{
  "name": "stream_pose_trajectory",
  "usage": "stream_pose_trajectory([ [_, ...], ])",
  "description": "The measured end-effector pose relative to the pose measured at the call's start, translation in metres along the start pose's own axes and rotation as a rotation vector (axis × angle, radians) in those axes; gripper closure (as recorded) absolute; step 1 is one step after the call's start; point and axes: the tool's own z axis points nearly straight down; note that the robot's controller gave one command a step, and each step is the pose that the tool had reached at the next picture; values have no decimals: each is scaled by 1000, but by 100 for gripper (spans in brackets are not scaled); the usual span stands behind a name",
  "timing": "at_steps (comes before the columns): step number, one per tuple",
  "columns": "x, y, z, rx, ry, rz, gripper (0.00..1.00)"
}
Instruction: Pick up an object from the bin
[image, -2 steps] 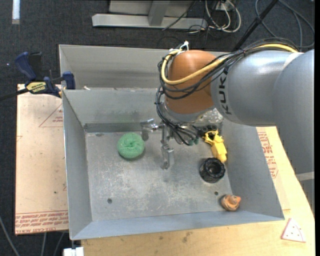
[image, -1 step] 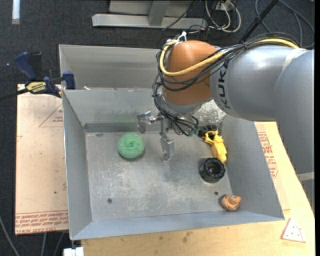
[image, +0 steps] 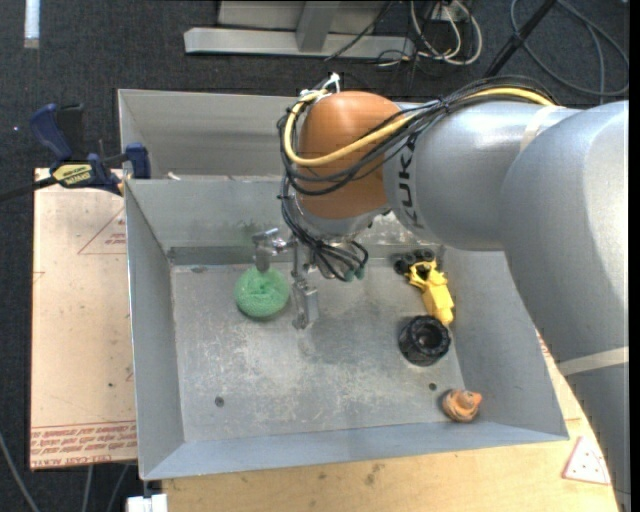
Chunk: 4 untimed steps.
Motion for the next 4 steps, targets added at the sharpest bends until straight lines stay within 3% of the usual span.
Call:
stream_pose_trajectory([
  [1,-4,16,0,-2,2,78,0],
  [2,-17,27,30,0,-3,-49,100],
  [3,-17,27,30,0,-3,-48,100],
  [4,-22,39,-111,0,-1,-53,100],
])
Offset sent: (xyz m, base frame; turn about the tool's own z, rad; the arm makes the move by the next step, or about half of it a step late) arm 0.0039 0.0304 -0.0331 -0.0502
